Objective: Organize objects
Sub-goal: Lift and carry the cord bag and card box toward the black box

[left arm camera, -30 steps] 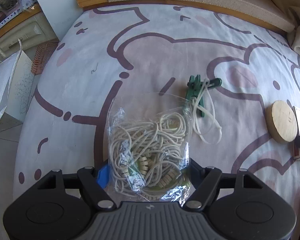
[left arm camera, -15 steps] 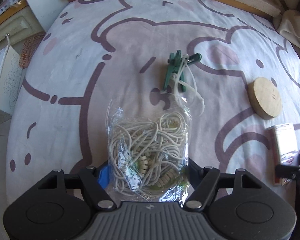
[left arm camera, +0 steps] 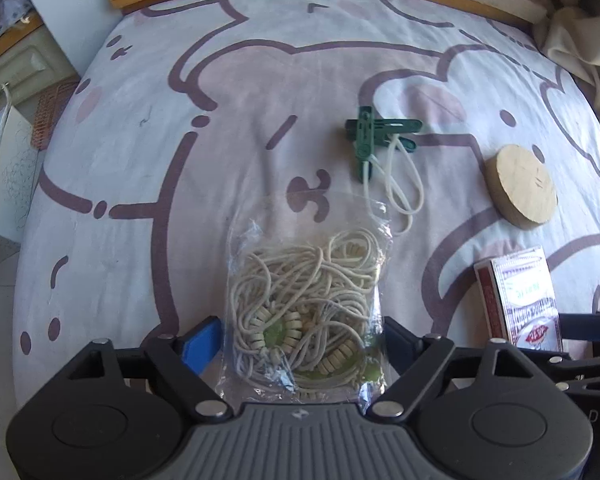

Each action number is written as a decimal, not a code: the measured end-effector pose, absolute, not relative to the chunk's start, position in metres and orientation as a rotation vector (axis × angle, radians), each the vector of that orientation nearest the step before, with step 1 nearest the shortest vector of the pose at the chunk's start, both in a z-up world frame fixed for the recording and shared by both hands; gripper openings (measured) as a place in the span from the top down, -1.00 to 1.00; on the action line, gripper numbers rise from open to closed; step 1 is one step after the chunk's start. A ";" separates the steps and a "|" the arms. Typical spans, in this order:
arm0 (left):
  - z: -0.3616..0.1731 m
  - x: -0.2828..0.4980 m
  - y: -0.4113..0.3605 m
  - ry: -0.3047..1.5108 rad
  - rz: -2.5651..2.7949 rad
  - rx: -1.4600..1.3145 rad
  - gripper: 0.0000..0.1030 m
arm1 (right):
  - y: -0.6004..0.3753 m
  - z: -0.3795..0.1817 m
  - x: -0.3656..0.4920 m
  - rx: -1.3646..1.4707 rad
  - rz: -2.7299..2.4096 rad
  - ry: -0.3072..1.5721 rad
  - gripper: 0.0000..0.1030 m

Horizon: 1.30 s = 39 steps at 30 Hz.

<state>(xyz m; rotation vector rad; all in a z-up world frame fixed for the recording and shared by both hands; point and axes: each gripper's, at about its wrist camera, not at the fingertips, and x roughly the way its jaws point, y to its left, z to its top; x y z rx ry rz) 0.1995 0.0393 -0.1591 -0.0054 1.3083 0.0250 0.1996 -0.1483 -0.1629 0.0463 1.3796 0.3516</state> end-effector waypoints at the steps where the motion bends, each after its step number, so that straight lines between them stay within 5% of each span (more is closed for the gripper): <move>1: -0.159 0.200 0.041 1.306 0.032 -0.020 -0.73 | -0.148 -0.163 0.201 0.052 0.345 1.379 -0.21; 13: -0.173 0.202 0.045 1.326 0.073 -0.041 -0.89 | -0.147 -0.164 0.205 0.044 0.311 1.352 -0.18; 20: -0.161 0.202 0.043 1.301 0.068 -0.072 -0.32 | -0.144 -0.160 0.203 -0.003 0.333 1.334 -0.17; 39: -0.090 0.162 0.034 1.148 0.063 -0.074 -0.29 | -0.164 -0.090 0.169 0.001 0.280 1.123 -0.16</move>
